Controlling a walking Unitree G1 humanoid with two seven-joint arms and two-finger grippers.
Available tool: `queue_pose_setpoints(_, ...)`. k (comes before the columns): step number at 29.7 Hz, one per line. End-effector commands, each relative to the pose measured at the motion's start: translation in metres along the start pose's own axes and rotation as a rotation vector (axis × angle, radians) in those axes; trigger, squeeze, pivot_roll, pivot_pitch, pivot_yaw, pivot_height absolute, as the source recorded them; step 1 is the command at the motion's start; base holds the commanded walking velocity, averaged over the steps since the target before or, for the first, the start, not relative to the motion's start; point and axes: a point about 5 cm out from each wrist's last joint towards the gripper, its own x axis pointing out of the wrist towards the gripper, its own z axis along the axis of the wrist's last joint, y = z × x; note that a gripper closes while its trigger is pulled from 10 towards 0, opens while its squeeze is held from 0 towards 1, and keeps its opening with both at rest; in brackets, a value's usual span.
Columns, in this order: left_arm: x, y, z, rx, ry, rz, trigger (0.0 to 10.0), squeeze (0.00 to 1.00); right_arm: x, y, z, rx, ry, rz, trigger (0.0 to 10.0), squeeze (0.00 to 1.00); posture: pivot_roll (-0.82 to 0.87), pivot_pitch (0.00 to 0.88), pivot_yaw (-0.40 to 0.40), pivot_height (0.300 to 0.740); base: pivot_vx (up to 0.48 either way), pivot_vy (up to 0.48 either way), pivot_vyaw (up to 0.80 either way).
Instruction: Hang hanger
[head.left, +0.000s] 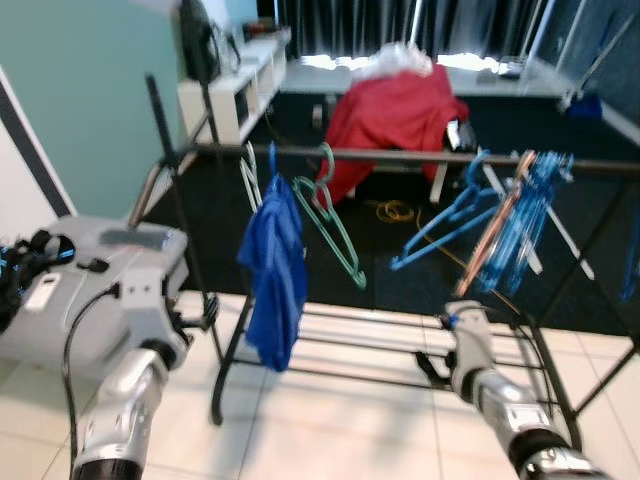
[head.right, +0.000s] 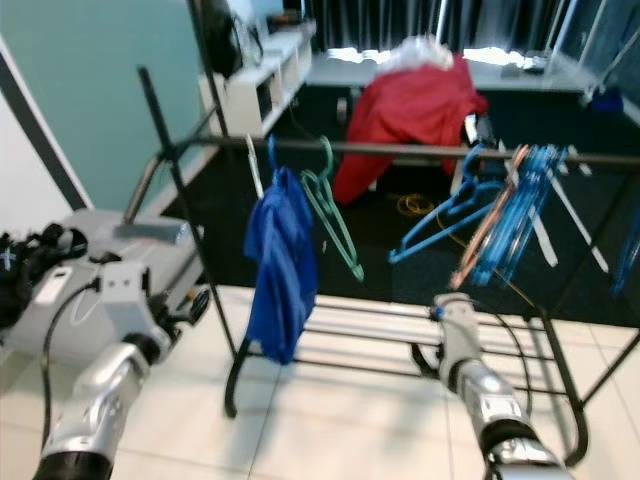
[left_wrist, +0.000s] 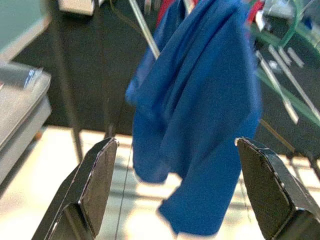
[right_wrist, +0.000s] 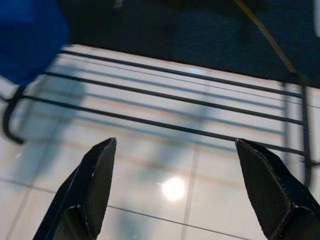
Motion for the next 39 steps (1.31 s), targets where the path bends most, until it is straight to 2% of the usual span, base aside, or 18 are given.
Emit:
queue_pose_setpoints(1,-0.003,0.003,-0.003,0.001,0.011,0.013,10.0,0.00,0.000,0.005,-0.009,-0.005,0.022,0.011,10.0,0.00,-0.01,0.000,-0.004,0.740,0.000,0.000,0.00)
queue_pose_setpoints(4,-0.001,0.000,0.002,-0.002,-0.007,-0.007,10.0,0.00,-0.002,0.001,-0.012,-0.011,0.028,-0.002,10.0,0.00,-0.03,0.006,0.003,0.740,0.000,0.000,0.00)
queue_pose_setpoints(8,0.010,-0.020,0.025,-0.029,-0.069,-0.113,10.0,0.00,-0.007,-0.008,-0.019,-0.012,0.043,-0.043,10.0,0.00,-0.05,0.026,0.011,0.740,0.000,-0.427,0.00)
queue_pose_setpoints(9,0.010,-0.020,0.025,-0.029,-0.069,-0.113,10.0,0.00,-0.007,-0.008,-0.019,-0.012,0.043,-0.043,10.0,0.00,-0.05,0.026,0.011,0.740,0.000,-0.469,0.00)
queue_pose_setpoints(12,0.015,-0.039,0.037,-0.062,-0.095,-0.188,10.0,0.00,-0.009,-0.011,-0.025,-0.010,0.052,-0.053,10.0,0.00,-0.07,0.030,0.017,0.740,0.000,-0.472,0.00)
queue_pose_setpoints(15,0.016,-0.045,0.041,-0.076,-0.103,-0.207,10.0,0.00,-0.010,-0.011,-0.027,-0.009,0.054,-0.055,10.0,0.00,-0.07,0.030,0.017,0.740,0.000,-0.472,0.00)
queue_pose_setpoints(16,0.016,-0.057,0.046,-0.102,-0.115,-0.240,10.0,0.00,-0.011,-0.013,-0.029,-0.008,0.057,-0.058,10.0,0.00,-0.07,0.030,0.021,0.740,0.000,-0.472,0.00)
queue_pose_setpoints(17,0.016,-0.057,0.046,-0.102,-0.115,-0.240,10.0,0.00,-0.011,-0.013,-0.029,-0.008,0.057,-0.058,10.0,0.00,-0.07,0.030,0.021,0.740,0.000,-0.472,0.00)
queue_pose_setpoints(18,0.017,-0.071,0.051,-0.126,-0.128,-0.270,10.0,0.00,-0.012,-0.014,-0.031,-0.007,0.059,-0.062,10.0,0.00,-0.07,0.030,0.021,0.740,0.000,-0.480,0.00)
queue_pose_setpoints(19,0.017,-0.071,0.051,-0.126,-0.128,-0.270,10.0,0.00,-0.012,-0.014,-0.031,-0.007,0.059,-0.062,10.0,0.00,-0.07,0.030,0.021,0.740,0.000,-0.480,0.00)
queue_pose_setpoints(20,0.018,-0.085,0.055,-0.158,-0.136,-0.294,10.0,0.00,-0.013,-0.015,-0.033,-0.005,0.061,-0.065,10.0,0.00,-0.08,0.033,0.026,0.740,0.000,0.000,0.00)
queue_pose_setpoints(21,0.018,-0.085,0.055,-0.158,-0.136,-0.294,10.0,0.00,-0.013,-0.015,-0.033,-0.005,0.061,-0.065,10.0,0.00,-0.08,0.033,0.026,0.740,0.000,0.000,0.00)
queue_pose_setpoints(22,0.019,-0.106,0.058,-0.182,-0.127,-0.334,10.0,0.00,-0.014,-0.016,-0.035,-0.005,0.064,-0.070,10.0,0.00,-0.08,0.034,0.027,0.740,0.000,0.000,0.00)
queue_pose_setpoints(24,0.019,-0.106,0.058,-0.182,-0.127,-0.334,10.0,0.00,-0.014,-0.016,-0.035,-0.005,0.064,-0.070,10.0,0.00,-0.08,0.034,0.027,0.740,0.000,0.000,0.00)
queue_pose_setpoints(26,0.019,-0.117,0.056,-0.182,-0.107,-0.358,10.0,0.00,-0.014,-0.016,-0.036,-0.007,0.065,-0.071,10.0,0.00,-0.09,0.034,0.027,0.740,0.000,0.000,0.00)
queue_pose_setpoints(30,0.018,-0.128,0.054,-0.182,-0.090,-0.402,10.0,0.00,-0.015,-0.016,-0.037,-0.011,0.066,-0.071,10.0,0.00,-0.09,0.037,0.026,0.740,0.000,0.000,0.00)
queue_pose_setpoints(32,0.014,-0.140,0.056,-0.152,-0.094,-0.490,10.0,0.00,-0.015,-0.016,-0.038,-0.016,0.068,-0.071,10.0,0.00,-0.09,0.039,0.024,0.740,0.000,0.000,0.00)
queue_pose_setpoints(39,0.009,-0.151,0.057,-0.118,-0.084,-0.562,10.0,0.00,-0.015,-0.016,-0.038,-0.025,0.068,-0.069,10.0,0.00,-0.10,0.044,0.025,0.740,0.000,-0.325,0.00)
